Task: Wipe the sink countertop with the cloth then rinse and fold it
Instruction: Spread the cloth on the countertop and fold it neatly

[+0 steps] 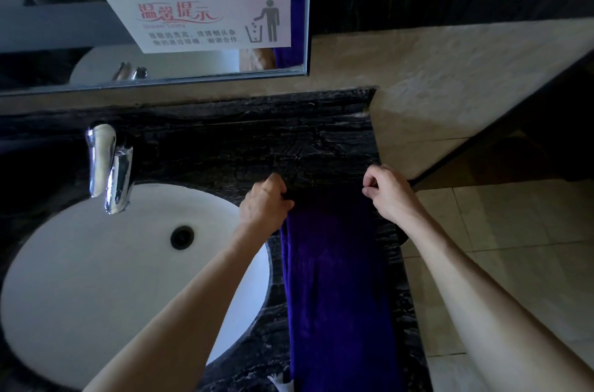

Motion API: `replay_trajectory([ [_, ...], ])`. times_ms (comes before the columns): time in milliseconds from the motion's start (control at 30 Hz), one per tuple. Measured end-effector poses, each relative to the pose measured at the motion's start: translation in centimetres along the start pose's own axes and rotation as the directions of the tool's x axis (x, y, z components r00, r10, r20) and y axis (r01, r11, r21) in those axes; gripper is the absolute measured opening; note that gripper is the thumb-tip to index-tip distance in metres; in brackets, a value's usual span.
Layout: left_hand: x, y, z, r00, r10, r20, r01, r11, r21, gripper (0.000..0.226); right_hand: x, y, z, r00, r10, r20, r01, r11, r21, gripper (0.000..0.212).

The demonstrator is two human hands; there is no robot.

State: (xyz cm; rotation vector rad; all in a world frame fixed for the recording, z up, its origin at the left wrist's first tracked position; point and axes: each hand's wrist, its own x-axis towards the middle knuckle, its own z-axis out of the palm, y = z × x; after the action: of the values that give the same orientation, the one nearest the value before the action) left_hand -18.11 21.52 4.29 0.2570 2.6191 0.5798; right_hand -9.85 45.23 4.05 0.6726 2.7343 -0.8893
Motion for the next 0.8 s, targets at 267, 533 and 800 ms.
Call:
replay_trajectory([
  [267,0.3,-0.6,-0.5,0.999,0.001,-0.051,-0.011,0.98,-0.198,0.02,-0.4,0.0,-0.2,0.998,0.051,-0.039,-0.046,0.993,0.113,0.008],
  [533,-0.2,0.1,-0.1,0.999,0.045,-0.027,-0.046,0.998,-0.037,0.025,-0.3,-0.5,-0.2,0.997,0.07,-0.03,-0.066,0.993,0.098,0.01],
  [800,-0.6,0.2,-0.1,0.991,0.085,-0.099,-0.096,0.989,-0.116,0.025,-0.3,-0.4,-0.3,0.998,0.059,-0.027,-0.056,0.992,0.113,0.007],
])
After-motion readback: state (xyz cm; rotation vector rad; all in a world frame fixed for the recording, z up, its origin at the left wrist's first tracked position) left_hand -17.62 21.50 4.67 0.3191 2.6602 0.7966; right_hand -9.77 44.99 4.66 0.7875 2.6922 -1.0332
